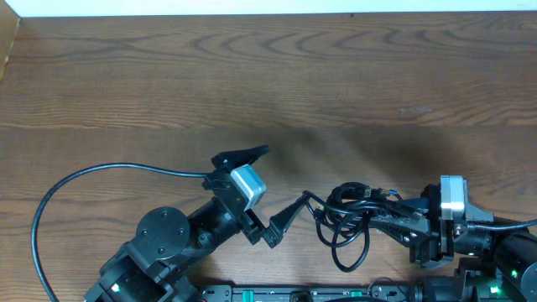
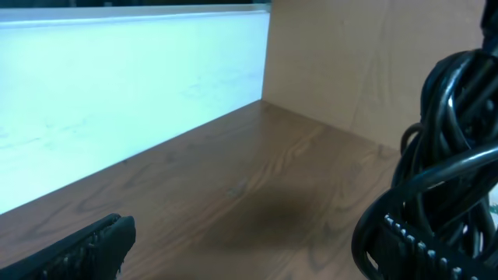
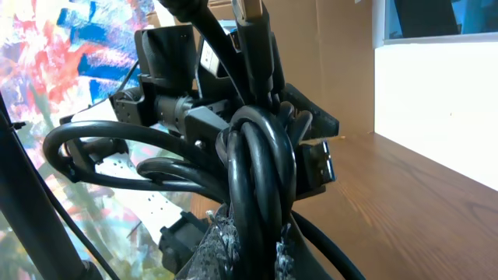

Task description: Untangle cables

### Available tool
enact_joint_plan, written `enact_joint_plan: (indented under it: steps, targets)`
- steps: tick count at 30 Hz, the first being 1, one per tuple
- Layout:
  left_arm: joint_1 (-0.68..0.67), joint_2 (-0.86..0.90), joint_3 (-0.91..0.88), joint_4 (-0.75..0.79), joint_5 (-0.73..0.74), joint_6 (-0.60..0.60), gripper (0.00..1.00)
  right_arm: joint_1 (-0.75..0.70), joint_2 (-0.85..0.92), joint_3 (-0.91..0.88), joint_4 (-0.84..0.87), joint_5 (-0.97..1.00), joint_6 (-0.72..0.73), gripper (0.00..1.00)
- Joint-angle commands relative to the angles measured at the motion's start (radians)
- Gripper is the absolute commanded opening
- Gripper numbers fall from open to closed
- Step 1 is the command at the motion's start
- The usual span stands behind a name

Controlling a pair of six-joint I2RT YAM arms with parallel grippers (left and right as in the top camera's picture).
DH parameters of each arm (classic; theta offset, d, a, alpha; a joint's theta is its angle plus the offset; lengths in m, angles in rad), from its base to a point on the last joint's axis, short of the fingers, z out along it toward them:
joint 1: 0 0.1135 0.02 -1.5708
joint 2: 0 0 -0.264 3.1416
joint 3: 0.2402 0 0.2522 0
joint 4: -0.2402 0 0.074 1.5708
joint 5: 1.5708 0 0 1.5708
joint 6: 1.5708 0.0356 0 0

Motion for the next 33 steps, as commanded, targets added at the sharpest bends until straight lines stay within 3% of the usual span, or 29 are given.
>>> enact_joint_plan:
  steps: [1, 5, 11, 20, 26, 33]
  targets:
    - [0.007, -0.003, 0.018, 0.001, -0.056, 0.006, 0.98, 0.000, -0.006, 0.019, 0.004, -0.002, 0.008, 0.03]
    - [0.007, -0.003, 0.018, 0.001, 0.109, 0.011, 0.98, 0.000, -0.006, 0.019, -0.027, 0.003, -0.024, 0.03]
    - [0.007, -0.003, 0.018, 0.001, 0.407, 0.112, 0.98, -0.008, -0.006, 0.019, -0.090, 0.029, -0.054, 0.02]
    - [0.007, -0.063, 0.018, 0.024, 0.414, 0.129, 0.97, -0.071, -0.006, 0.019, -0.148, 0.016, -0.058, 0.01]
    - [0.007, -0.096, 0.018, -0.006, 0.207, 0.119, 0.97, -0.078, -0.006, 0.019, -0.145, -0.004, -0.057, 0.01]
    - [0.007, -0.092, 0.018, -0.011, -0.090, -0.006, 0.98, -0.078, -0.006, 0.019, -0.077, -0.063, -0.056, 0.01]
